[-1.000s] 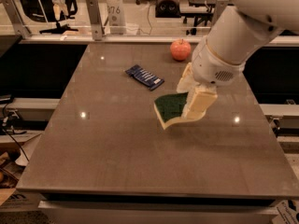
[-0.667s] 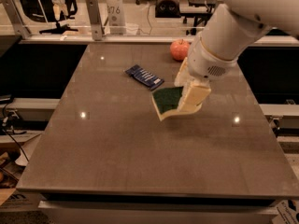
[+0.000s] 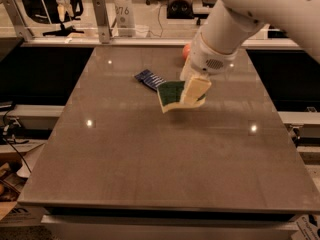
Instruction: Move sponge near rxbar blueberry
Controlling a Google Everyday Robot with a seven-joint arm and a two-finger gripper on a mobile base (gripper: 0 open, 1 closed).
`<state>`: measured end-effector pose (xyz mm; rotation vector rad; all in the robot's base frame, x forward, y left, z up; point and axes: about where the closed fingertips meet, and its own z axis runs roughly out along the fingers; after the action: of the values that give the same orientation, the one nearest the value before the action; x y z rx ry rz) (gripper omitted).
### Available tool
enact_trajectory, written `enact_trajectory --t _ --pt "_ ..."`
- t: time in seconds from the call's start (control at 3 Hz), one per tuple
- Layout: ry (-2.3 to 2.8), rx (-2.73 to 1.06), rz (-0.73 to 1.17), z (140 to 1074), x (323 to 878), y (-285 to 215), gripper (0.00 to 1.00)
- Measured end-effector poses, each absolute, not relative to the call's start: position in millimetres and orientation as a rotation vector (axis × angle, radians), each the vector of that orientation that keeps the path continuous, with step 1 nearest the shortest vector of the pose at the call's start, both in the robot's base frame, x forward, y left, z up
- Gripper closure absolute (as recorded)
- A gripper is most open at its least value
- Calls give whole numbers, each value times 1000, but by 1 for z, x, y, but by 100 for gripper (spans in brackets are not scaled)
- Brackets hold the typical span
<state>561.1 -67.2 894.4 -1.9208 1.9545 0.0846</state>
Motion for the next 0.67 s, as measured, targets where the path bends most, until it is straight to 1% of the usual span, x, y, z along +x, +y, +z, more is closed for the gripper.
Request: enact_trajectory --t 0.67 --pt "2014 -1851 91 886 612 -61 100"
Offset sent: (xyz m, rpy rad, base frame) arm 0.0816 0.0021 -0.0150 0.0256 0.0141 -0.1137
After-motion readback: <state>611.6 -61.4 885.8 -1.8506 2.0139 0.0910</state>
